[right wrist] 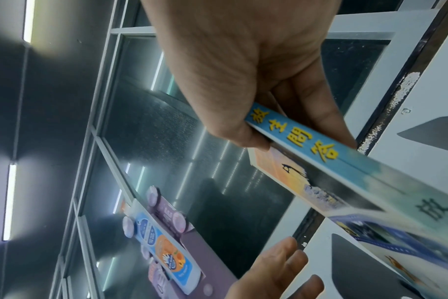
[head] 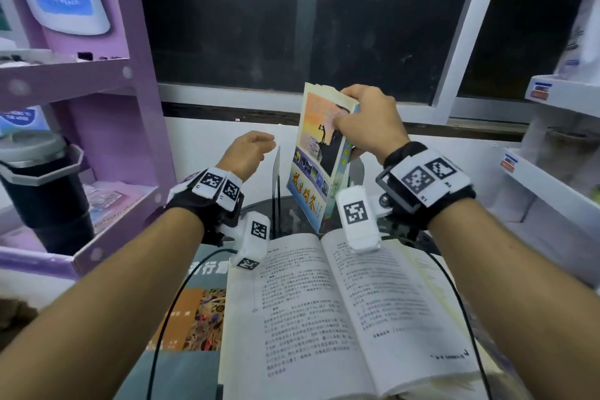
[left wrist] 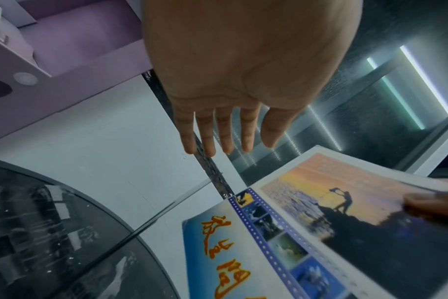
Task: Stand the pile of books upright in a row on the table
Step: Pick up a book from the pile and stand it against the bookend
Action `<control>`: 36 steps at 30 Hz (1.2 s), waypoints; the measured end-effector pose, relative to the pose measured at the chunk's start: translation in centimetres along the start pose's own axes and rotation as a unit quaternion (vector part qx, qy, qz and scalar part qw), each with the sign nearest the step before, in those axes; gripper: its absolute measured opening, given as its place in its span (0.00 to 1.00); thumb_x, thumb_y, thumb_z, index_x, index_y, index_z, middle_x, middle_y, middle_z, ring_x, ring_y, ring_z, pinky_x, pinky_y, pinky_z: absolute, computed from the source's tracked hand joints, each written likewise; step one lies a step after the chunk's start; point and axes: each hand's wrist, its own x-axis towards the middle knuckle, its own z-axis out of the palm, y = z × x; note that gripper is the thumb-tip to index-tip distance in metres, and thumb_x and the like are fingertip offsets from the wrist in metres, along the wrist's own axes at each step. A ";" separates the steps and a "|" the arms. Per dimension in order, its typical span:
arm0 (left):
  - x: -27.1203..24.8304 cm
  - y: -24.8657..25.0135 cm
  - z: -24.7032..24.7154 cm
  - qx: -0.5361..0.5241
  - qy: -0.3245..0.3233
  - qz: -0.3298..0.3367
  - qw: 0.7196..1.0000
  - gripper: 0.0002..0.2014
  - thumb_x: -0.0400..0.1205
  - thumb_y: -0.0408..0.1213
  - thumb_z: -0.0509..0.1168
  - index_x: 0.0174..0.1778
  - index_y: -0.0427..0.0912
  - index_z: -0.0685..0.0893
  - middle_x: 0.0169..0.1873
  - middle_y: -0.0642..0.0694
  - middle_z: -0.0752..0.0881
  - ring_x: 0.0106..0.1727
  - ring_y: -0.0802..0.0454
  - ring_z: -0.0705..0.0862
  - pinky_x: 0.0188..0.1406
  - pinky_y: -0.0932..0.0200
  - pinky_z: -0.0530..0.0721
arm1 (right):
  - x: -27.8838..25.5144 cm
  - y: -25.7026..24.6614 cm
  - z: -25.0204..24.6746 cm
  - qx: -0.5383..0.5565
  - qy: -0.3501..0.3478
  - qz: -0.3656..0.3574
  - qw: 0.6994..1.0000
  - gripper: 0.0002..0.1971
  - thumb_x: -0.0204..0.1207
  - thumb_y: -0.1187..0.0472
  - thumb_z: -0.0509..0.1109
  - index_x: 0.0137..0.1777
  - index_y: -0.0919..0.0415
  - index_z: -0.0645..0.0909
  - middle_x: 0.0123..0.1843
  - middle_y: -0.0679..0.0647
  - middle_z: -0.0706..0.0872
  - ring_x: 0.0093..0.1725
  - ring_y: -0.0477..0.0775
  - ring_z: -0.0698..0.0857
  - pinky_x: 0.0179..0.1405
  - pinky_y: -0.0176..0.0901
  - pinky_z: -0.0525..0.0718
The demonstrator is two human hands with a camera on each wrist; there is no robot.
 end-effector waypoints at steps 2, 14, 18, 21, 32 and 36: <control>0.6 -0.5 0.6 0.016 -0.010 -0.002 1.000 0.15 0.86 0.38 0.59 0.68 0.41 0.79 0.60 0.47 0.80 0.62 0.50 0.77 0.64 0.54 0.75 | 1.1 0.5 1.1 -0.003 0.005 0.011 1.000 0.11 0.74 0.63 0.66 0.53 0.50 0.81 0.52 0.55 0.88 0.45 0.62 0.90 0.41 0.58 0.91; 2.6 -3.2 1.9 -0.031 -0.030 -0.036 0.998 0.14 0.86 0.33 0.60 0.67 0.41 0.80 0.62 0.39 0.83 0.57 0.42 0.83 0.59 0.38 0.85 | 4.6 3.7 7.5 -0.021 -0.033 0.044 0.998 0.23 0.75 0.62 0.67 0.72 0.53 0.77 0.64 0.58 0.84 0.58 0.66 0.86 0.52 0.63 0.88; 2.6 -3.8 1.6 -0.051 -0.039 -0.018 0.998 0.16 0.87 0.33 0.59 0.71 0.39 0.78 0.62 0.41 0.84 0.50 0.49 0.85 0.36 0.53 0.87 | 5.1 4.6 8.9 -0.023 -0.049 0.045 0.998 0.24 0.76 0.62 0.67 0.74 0.51 0.76 0.65 0.58 0.83 0.59 0.66 0.86 0.56 0.61 0.86; 2.4 -4.2 1.4 -0.056 -0.047 -0.007 0.997 0.16 0.87 0.35 0.59 0.71 0.42 0.79 0.61 0.42 0.86 0.52 0.48 0.87 0.38 0.52 0.88 | 5.3 5.1 9.8 -0.054 -0.067 0.031 0.996 0.25 0.78 0.59 0.67 0.76 0.50 0.74 0.69 0.56 0.82 0.64 0.62 0.82 0.64 0.50 0.82; 1.8 -4.4 1.2 -0.110 -0.072 -0.006 0.991 0.16 0.88 0.35 0.58 0.72 0.42 0.79 0.56 0.41 0.86 0.49 0.51 0.87 0.30 0.62 0.89 | 4.2 5.0 12.4 -0.008 -0.150 0.025 0.988 0.28 0.80 0.55 0.68 0.80 0.53 0.68 0.71 0.58 0.77 0.49 0.60 0.88 0.26 0.46 0.90; 1.8 -4.5 0.9 -0.115 -0.082 -0.012 0.990 0.17 0.88 0.36 0.57 0.73 0.45 0.79 0.58 0.43 0.85 0.48 0.54 0.86 0.39 0.56 0.89 | 3.9 4.6 12.1 0.036 -0.211 0.040 0.976 0.30 0.75 0.60 0.71 0.77 0.55 0.68 0.64 0.60 0.83 0.50 0.61 0.90 0.39 0.58 0.92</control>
